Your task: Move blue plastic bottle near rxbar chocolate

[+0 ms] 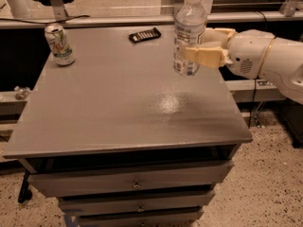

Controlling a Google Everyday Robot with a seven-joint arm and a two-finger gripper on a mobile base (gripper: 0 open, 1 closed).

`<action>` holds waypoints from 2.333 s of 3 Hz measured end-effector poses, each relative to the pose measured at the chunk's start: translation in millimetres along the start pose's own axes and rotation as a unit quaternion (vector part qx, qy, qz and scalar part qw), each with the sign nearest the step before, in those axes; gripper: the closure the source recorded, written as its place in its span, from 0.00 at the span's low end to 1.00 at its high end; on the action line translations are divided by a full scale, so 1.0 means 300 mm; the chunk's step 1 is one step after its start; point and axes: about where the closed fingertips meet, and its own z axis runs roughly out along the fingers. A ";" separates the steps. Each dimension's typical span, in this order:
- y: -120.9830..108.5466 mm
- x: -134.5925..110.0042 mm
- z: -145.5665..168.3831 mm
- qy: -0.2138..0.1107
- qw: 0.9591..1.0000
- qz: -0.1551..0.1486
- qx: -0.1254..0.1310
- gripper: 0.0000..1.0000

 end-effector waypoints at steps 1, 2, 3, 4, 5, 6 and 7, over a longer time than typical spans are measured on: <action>-0.199 0.047 0.065 -0.005 1.000 0.013 0.027 1.00; -0.396 0.093 0.172 -0.007 0.998 0.025 0.048 1.00; -0.557 0.134 0.301 0.003 0.998 0.028 0.062 1.00; -0.666 0.160 0.435 0.019 0.997 0.025 0.068 1.00; -0.716 0.217 0.544 0.039 0.997 0.025 0.069 1.00; -0.747 0.263 0.625 0.045 0.996 0.031 0.074 1.00; -0.762 0.275 0.680 0.038 0.996 0.037 0.078 1.00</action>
Offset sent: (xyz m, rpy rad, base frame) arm 0.2171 -0.0495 -0.0272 0.0685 0.0301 -0.1524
